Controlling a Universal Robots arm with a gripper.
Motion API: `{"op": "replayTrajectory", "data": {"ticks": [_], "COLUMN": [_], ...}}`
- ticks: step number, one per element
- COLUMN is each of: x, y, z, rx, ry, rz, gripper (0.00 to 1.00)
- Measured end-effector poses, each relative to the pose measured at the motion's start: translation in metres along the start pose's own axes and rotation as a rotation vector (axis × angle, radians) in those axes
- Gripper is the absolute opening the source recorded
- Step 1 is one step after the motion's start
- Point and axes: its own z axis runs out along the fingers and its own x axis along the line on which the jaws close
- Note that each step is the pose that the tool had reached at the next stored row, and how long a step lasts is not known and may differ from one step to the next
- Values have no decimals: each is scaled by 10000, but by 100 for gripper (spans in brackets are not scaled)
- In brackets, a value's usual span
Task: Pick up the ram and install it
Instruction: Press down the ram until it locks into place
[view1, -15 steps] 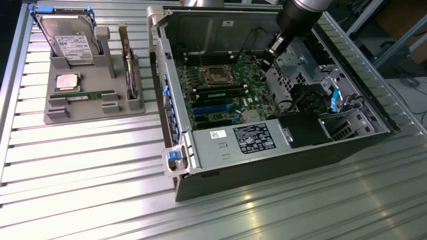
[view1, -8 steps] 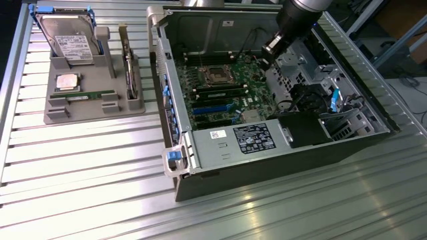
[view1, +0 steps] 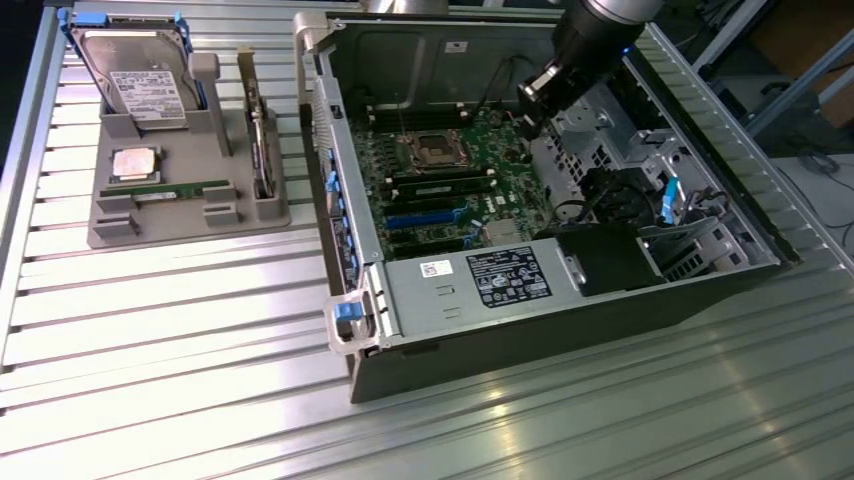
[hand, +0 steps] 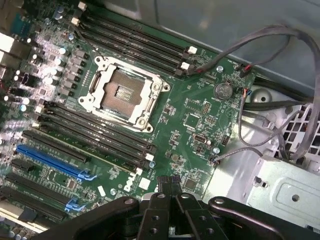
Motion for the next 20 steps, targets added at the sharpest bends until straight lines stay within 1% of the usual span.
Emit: {"op": "replayTrajectory", "data": {"ticks": [3, 5, 9, 10, 11, 13, 19, 20], "x": [0, 0, 0, 0, 0, 0, 0, 0], "y": [0, 0, 0, 0, 0, 0, 0, 0], "z": [0, 0, 0, 0, 0, 0, 0, 0], "rx": [-24, -46, -69, -79, -95, -112, -149, -160], "ry": [-27, -51, -77, -88, -106, -125, -166, -178], "rz": [522, 969, 1479, 1687, 2027, 2395, 3187, 3423], "gripper": [11, 11, 11, 11, 11, 11, 11, 11]}}
